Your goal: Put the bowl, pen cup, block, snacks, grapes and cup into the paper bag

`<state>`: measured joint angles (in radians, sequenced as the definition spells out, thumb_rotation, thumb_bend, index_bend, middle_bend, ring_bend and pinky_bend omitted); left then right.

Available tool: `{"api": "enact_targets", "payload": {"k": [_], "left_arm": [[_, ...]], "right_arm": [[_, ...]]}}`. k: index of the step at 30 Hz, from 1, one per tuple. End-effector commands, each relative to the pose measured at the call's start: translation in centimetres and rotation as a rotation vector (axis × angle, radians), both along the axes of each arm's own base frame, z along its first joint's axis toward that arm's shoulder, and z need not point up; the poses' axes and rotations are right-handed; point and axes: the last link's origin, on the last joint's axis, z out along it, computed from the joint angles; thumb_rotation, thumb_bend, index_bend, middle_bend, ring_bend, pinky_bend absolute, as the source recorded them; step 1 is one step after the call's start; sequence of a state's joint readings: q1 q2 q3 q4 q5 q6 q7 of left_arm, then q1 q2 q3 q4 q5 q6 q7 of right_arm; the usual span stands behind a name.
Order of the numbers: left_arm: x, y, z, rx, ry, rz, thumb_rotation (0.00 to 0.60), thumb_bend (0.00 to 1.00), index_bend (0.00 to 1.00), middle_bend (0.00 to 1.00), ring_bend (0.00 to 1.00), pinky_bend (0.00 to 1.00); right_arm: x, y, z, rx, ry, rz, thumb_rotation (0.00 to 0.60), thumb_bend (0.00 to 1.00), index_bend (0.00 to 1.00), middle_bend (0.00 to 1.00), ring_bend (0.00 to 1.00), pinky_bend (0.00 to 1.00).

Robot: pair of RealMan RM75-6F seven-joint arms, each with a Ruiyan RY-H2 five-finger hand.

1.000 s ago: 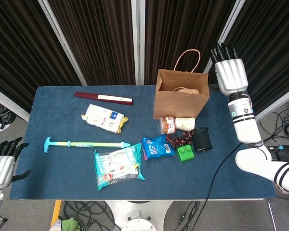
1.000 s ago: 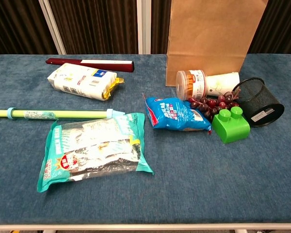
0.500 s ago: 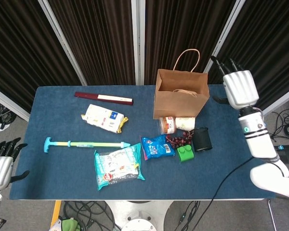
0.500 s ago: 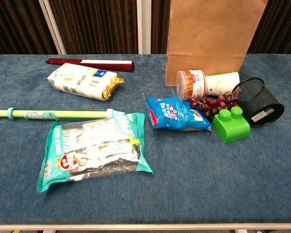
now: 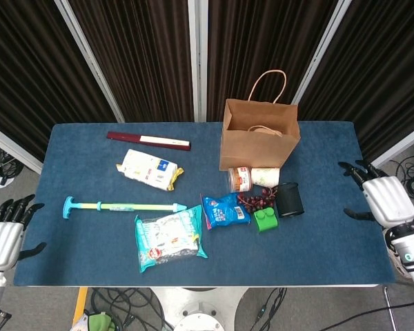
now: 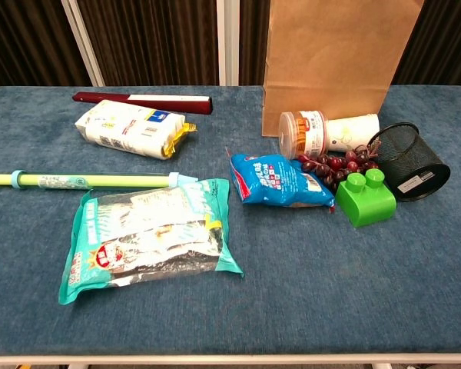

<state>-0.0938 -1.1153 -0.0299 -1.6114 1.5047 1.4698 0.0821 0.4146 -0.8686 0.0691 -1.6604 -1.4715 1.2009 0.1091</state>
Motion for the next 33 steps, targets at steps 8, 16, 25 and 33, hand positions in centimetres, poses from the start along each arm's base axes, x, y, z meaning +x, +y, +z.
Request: {"api": "enact_targets", "payload": {"k": [8, 16, 25, 33], "left_arm": [[-0.2, -0.5, -0.1, -0.005, 0.002, 0.011, 0.6, 0.0, 0.27, 0.2, 0.15, 0.11], [-0.4, -0.7, -0.1, -0.006, 0.0, 0.019, 0.6, 0.0, 0.27, 0.2, 0.15, 0.11], [-0.8, -0.8, 0.0, -0.003, 0.001, 0.03, 0.6, 0.0, 0.27, 0.2, 0.15, 0.11], [-0.9, -0.9, -0.2, -0.009, 0.0, 0.032, 0.6, 0.0, 0.27, 0.2, 0.15, 0.11]], "right_arm": [[-2.6, -1.5, -7.0, 0.198, 0.127, -0.102, 0.6, 0.0, 0.0, 0.05, 0.0, 0.14], [-2.3, -4.3, -11.9, 0.25, 0.148, -0.11, 0.6, 0.0, 0.0, 0.02, 0.0, 0.1], [-2.0, -6.1, -14.6, 0.25, 0.148, -0.108, 0.6, 0.0, 0.0, 0.01, 0.0, 0.09], [-1.7, -6.8, -16.3, 0.294, 0.085, -0.157, 0.6, 0.0, 0.0, 0.05, 0.0, 0.09]]}}
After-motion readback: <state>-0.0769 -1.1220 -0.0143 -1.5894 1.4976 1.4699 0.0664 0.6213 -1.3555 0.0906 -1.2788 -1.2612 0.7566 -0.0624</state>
